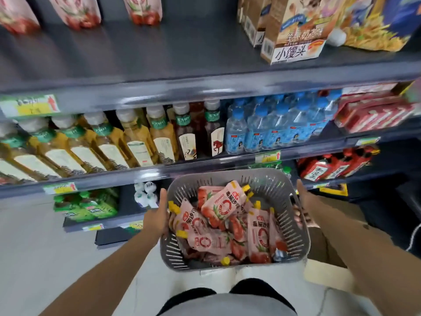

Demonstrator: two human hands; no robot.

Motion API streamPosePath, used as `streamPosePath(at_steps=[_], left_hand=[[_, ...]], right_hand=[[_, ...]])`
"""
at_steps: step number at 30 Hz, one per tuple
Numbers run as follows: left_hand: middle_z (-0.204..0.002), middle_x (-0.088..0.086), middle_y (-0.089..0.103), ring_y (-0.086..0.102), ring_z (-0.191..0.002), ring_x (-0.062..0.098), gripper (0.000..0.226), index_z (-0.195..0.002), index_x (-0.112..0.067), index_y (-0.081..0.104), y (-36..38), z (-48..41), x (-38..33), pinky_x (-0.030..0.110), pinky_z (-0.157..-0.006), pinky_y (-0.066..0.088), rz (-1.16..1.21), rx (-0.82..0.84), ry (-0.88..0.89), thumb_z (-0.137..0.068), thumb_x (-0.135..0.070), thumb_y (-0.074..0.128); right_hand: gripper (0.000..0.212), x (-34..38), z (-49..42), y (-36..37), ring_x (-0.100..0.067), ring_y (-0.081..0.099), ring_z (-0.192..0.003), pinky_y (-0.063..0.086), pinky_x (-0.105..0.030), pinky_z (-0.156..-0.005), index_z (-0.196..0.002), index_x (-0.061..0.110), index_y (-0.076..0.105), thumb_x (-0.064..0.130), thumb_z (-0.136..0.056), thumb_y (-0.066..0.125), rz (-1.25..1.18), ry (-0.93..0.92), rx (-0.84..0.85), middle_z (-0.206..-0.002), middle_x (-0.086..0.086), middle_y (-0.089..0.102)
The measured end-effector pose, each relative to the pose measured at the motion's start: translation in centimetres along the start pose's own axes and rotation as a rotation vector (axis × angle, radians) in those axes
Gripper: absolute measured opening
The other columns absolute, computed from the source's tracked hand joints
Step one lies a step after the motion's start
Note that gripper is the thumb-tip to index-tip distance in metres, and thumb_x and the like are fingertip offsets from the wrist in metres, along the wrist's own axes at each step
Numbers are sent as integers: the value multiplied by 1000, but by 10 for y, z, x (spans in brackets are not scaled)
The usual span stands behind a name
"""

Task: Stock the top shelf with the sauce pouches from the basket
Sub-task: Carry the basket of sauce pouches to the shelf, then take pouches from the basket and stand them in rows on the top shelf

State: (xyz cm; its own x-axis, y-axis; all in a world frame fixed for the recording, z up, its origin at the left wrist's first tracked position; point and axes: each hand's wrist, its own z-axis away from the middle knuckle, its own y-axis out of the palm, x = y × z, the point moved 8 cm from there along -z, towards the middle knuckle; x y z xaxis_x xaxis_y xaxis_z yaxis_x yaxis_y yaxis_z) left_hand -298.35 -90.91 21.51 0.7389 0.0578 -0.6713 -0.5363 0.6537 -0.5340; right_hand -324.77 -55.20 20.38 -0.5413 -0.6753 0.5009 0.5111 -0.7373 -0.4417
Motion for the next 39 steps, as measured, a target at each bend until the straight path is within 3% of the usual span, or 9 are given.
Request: streamPosePath(at_steps=[2, 5, 14, 20, 25, 28, 32, 34, 39], left_hand=[[-50, 12, 47, 52, -58, 28, 75, -52, -16, 43, 11, -4, -4, 37, -57, 38, -13, -29, -18, -80, -83, 25], [-57, 14, 50, 52, -64, 30, 64, -59, -20, 48, 20, -8, -10, 36, -55, 31, -44, -66, -70, -92, -70, 26], [-50, 16, 51, 50, -47, 25, 99, -49, -8, 46, 35, -15, 5, 35, -60, 44, 99, 47, -168, -49, -104, 22], [-64, 13, 65, 60, -61, 31, 95, -70, -7, 65, 43, -17, 19, 34, -63, 47, 42, 209, -115, -48, -97, 48], [-97, 12, 58, 59, -94, 33, 67, -102, -4, 54, 12, -6, -8, 45, -85, 47, -76, -17, 21, -76, -66, 64], [-108, 8, 52, 54, -105, 30, 51, -117, -5, 47, 3, 12, -48, 43, -85, 46, -251, -221, 430, -84, -37, 71], [-116, 10, 55, 52, -106, 24, 52, -127, -8, 47, 56, 40, -98, 39, -87, 47, -613, -151, 895, -88, -40, 60], [-125, 9, 52, 51, -113, 25, 56, -132, -11, 43, 98, 39, -106, 39, -95, 44, -817, -49, 919, -87, -42, 58], [-154, 16, 18, 23, -140, 33, 93, -151, -8, 1, 190, 10, -94, 46, -115, 20, -1225, 185, 801, -86, -44, 58]], right_hand=[[85, 10, -26, -3, -27, 55, -92, 42, -41, -84, -96, 22, 60, 91, -68, 20, 36, -6, 3, -98, -14, 57], [101, 18, -69, 0, -37, 39, -132, 31, -48, -108, -142, 12, 42, 83, -76, 14, 51, 7, 17, -146, -21, 38], [88, 27, -66, 11, -39, 50, -120, 38, -36, -94, -133, -3, 49, 64, -93, 10, 50, -2, 57, -131, -27, 52], [87, 15, -53, 6, -30, 60, -92, 47, -39, -86, -122, 1, 58, 72, -88, 21, 48, -6, -12, -106, -19, 62], [54, 43, -23, -24, -36, 51, -112, 41, -39, -92, -123, 4, 51, 44, -88, 56, 215, -220, -404, -129, -18, 48], [22, 74, 9, -18, -29, 53, -99, 43, -37, -85, -103, 8, 55, 21, -87, 61, 135, -593, -466, -115, -13, 50], [12, 66, 21, 9, -18, 55, -80, 46, -18, -71, -93, 8, 52, 9, -86, 62, 5, -629, -326, -97, -10, 57], [16, 51, 23, 23, -9, 54, -71, 41, -4, -58, -99, 6, 53, 8, -86, 64, -45, -550, -236, -95, -7, 56], [30, 21, 15, 35, -19, 57, -92, 48, -35, -84, -96, 15, 52, 31, -80, 73, 82, -456, -155, -98, -3, 60]])
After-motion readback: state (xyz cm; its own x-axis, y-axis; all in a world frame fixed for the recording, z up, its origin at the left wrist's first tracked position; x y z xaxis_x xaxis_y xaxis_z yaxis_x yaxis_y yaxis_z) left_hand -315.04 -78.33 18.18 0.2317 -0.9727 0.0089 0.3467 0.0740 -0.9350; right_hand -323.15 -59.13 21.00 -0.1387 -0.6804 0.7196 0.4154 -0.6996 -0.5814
